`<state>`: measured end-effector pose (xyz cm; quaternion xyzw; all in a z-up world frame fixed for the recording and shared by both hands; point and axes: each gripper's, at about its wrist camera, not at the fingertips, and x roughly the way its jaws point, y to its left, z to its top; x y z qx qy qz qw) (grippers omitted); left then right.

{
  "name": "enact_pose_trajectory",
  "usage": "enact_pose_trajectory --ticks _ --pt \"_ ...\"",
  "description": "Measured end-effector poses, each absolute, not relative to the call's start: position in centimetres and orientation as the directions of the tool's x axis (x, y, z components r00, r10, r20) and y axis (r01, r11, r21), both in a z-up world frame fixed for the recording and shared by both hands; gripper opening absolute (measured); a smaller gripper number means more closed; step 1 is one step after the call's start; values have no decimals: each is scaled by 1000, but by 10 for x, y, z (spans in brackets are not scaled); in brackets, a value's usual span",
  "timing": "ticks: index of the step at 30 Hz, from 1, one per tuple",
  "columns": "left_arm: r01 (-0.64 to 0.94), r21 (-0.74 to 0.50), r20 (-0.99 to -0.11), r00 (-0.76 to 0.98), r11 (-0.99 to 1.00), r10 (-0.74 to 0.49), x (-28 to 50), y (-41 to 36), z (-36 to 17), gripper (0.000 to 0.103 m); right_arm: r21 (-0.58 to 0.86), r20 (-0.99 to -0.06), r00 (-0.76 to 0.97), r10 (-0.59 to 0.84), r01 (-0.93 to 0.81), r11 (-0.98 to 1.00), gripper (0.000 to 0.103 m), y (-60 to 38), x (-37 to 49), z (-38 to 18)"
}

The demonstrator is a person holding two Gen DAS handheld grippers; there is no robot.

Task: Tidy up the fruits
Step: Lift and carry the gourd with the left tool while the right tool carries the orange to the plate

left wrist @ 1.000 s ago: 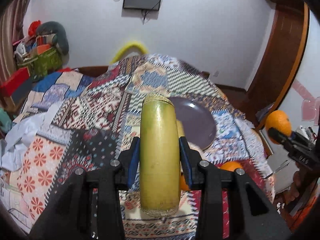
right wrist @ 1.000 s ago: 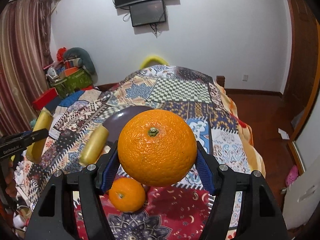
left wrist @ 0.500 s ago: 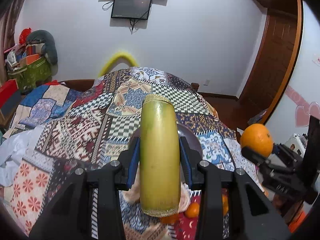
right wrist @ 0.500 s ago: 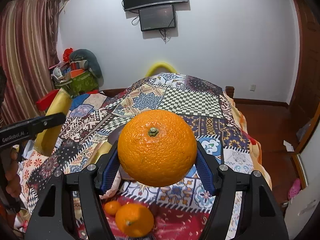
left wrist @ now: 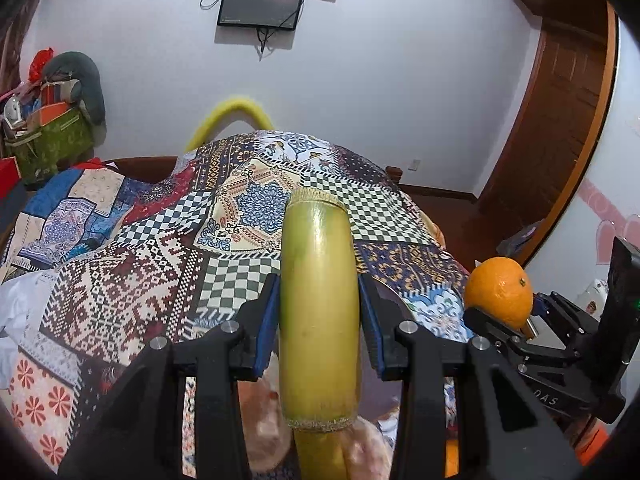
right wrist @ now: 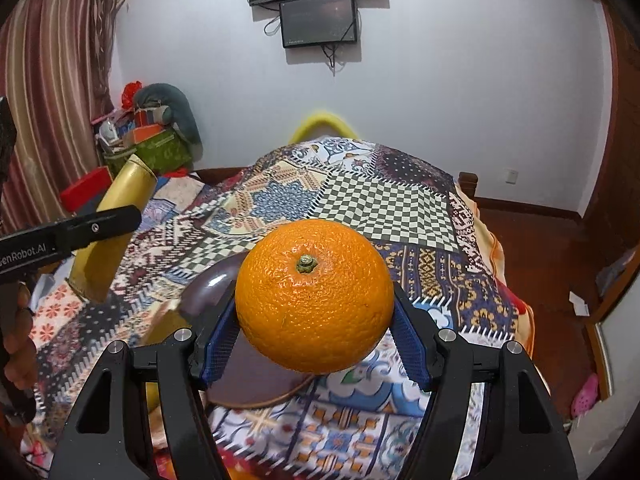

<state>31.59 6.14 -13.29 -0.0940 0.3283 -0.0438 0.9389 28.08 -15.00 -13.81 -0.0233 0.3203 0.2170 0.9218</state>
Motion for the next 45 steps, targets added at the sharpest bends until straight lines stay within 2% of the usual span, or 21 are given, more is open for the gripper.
enact_pose_trajectory --ticks 15,29,45 --pt "42 -196 -702 692 980 -170 386 62 -182 38 61 -674 621 399 -492 869 66 -125 326 -171" --pt "64 -158 -762 627 985 -163 411 56 -213 38 40 -726 561 398 -543 839 66 -111 352 -187" --pt "23 -206 -811 556 978 -184 422 60 -236 38 42 -765 519 382 -551 834 67 -102 359 -200"
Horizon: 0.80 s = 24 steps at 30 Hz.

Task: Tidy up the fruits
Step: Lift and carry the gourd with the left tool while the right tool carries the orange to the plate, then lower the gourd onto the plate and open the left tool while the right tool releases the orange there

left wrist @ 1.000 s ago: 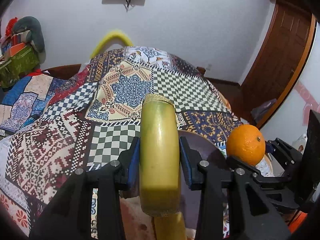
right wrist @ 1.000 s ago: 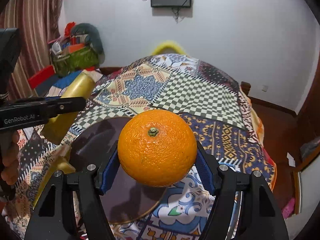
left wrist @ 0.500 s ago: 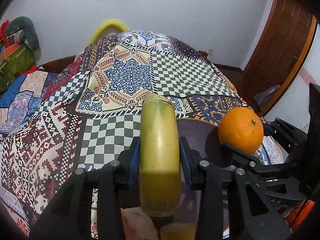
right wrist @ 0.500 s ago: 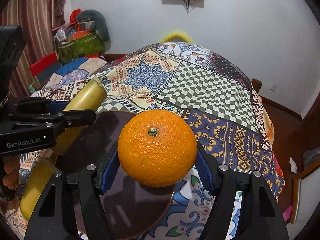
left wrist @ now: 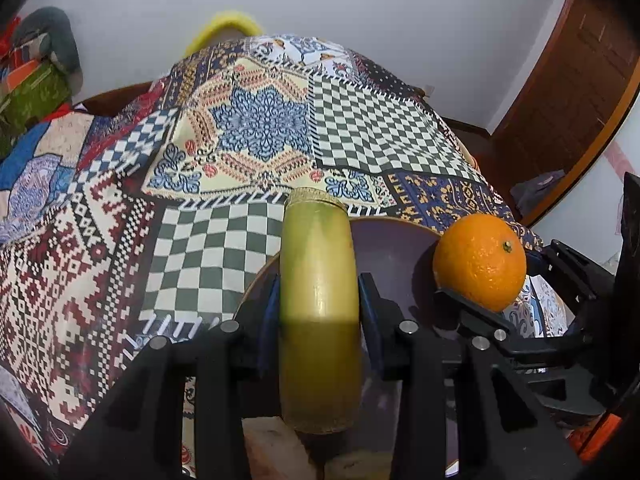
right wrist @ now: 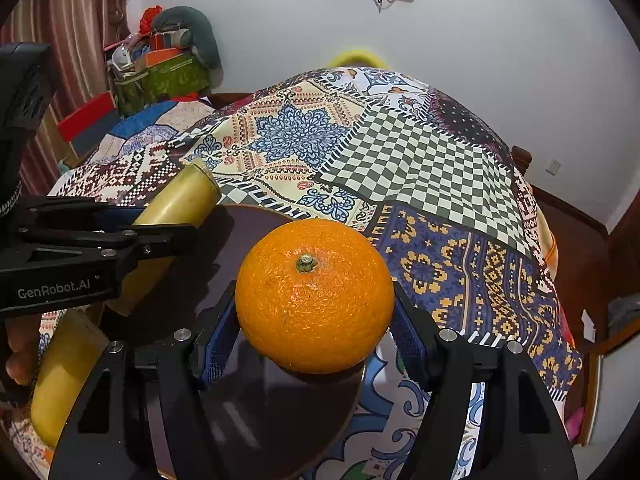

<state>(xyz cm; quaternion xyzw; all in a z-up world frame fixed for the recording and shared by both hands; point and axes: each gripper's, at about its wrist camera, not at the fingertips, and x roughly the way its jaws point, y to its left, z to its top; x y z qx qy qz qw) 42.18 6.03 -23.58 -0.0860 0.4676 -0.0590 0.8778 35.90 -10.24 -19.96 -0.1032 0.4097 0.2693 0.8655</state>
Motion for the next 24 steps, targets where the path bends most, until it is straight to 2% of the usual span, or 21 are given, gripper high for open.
enact_pose_trajectory --ticks 8,12,15,24 --pt "9 -245 -767 610 969 -200 412 67 -212 38 28 -777 511 368 -556 830 67 -101 357 -203" --pt "2 -170 -765 630 985 -133 405 65 -203 38 31 -765 521 379 -558 829 69 -101 354 -195" --pt "4 -174 -760 635 985 -137 396 68 -197 38 18 -750 543 377 -554 833 75 -101 349 -189" --pt "-5 -148 -732 672 989 -107 363 73 -170 38 -4 -716 594 367 -529 848 75 -113 326 -162"
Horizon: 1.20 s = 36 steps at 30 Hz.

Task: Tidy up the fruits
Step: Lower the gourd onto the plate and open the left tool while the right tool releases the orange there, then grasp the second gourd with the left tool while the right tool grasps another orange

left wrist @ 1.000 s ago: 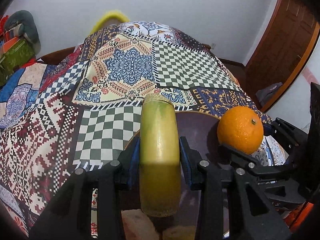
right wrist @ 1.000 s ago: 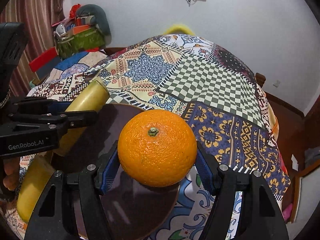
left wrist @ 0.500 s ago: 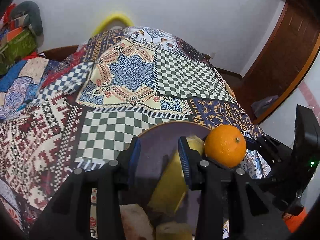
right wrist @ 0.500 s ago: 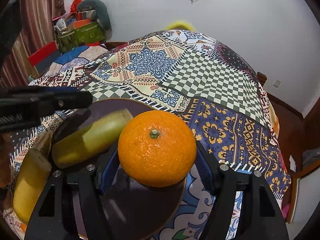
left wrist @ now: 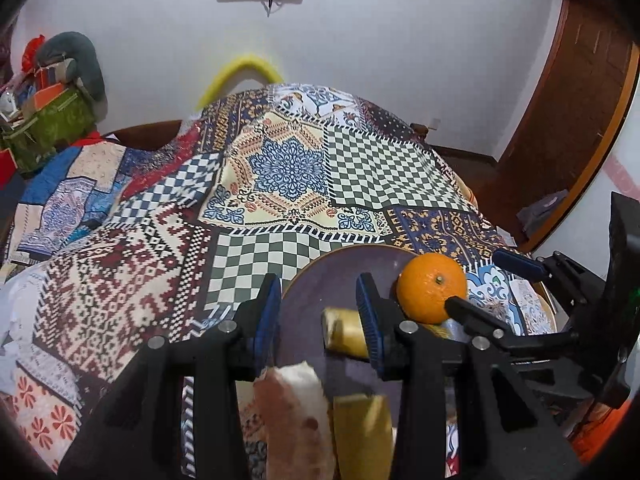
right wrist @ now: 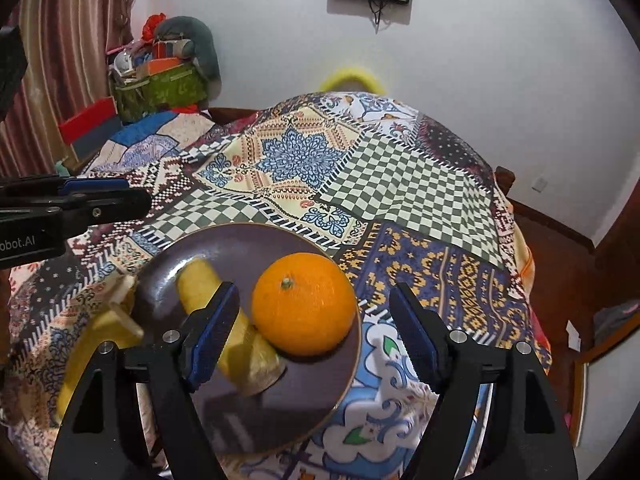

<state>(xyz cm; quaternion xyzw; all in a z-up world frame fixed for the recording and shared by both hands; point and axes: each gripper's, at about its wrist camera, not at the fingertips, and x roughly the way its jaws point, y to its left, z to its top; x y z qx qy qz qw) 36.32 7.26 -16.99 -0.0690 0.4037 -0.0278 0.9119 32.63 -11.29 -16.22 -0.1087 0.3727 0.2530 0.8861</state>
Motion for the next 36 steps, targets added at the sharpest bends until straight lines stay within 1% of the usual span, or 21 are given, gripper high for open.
enact_pose_trajectory --ticks 10,11,14,17,21,28,36 --pt "-5 -99 -717 694 995 -68 313 69 -145 39 22 -681 629 374 -493 870 75 -131 291 -133" --pt "-7 -99 -716 695 995 -66 307 69 -143 41 25 -677 633 376 -490 871 75 -133 286 -130" --pt "-12 -98 -714 697 995 -61 290 70 -140 42 34 -665 644 378 -480 876 76 -139 270 -124" --pt "-19 -100 -715 697 995 -58 272 71 -138 48 42 -658 653 376 -466 884 77 -145 251 -122" --pt "-28 -101 -724 688 994 -54 253 71 -140 50 67 -666 641 382 -458 886 77 -150 228 -129" --pt "-32 -90 -744 667 995 -45 221 70 -153 50 55 -698 618 362 -458 887 77 -153 195 -143" --pt "-32 -107 -766 640 994 -62 199 69 -168 50 66 -736 574 358 -466 883 78 -151 171 -168"
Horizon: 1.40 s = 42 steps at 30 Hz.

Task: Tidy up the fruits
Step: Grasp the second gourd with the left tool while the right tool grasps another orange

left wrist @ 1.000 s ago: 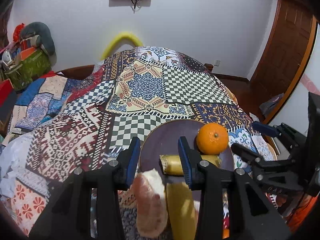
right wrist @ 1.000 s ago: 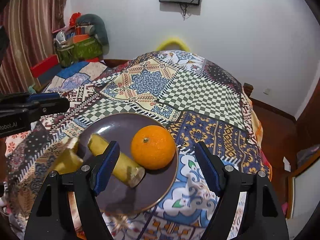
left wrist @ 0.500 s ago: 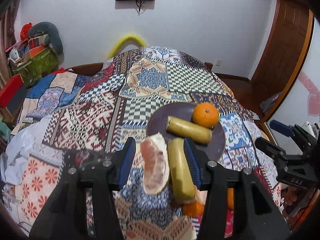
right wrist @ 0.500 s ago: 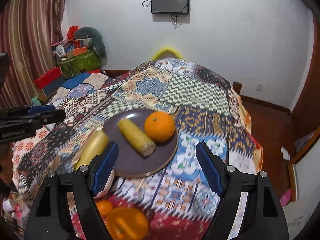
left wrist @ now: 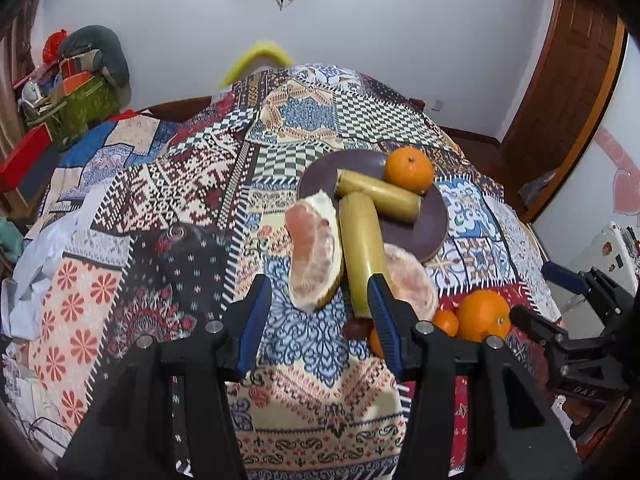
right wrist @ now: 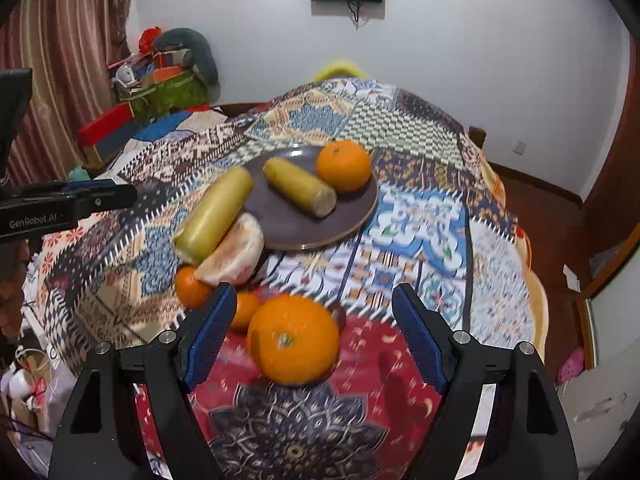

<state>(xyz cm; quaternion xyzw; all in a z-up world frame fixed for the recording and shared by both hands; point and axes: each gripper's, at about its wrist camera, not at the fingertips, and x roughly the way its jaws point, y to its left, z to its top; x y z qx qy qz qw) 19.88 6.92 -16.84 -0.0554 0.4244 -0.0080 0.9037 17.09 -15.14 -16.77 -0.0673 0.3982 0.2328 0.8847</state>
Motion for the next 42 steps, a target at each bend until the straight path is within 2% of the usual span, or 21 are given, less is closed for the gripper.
enact_pose_trajectory --ticks 8,17,19,20,21,25,31,37,39,42 --pt "-25 -123 -794 602 992 -84 190 62 -189 50 77 -791 510 337 -464 882 78 -147 165 -199" --pt "-11 -125 -837 539 992 -99 196 55 -216 50 100 -795 487 362 -483 870 77 -142 169 -212" --pt "-11 -123 -834 543 992 -97 200 52 -217 50 114 -791 483 375 -486 866 74 -142 170 -212" --pt "-11 -113 -832 548 994 -89 202 50 -217 50 120 -791 478 382 -490 863 67 -142 170 -212" --pt "-5 -107 -830 550 994 -86 204 47 -217 50 114 -790 482 378 -490 864 64 -143 170 -212" --pt "10 -129 -827 551 992 -114 215 39 -217 50 145 -784 470 406 -497 855 62 -148 171 -212" --pt "9 -138 -822 556 990 -120 233 31 -220 43 181 -775 463 429 -488 854 61 -157 172 -207" --pt "-11 -157 -828 547 988 -125 248 30 -228 42 167 -766 489 418 -476 863 61 -167 174 -201" --pt "-14 -171 -827 545 985 -136 252 29 -229 37 172 -762 494 418 -469 867 61 -171 174 -198" --pt "-13 -164 -828 546 986 -130 254 28 -229 36 171 -757 505 416 -461 871 61 -174 174 -195"
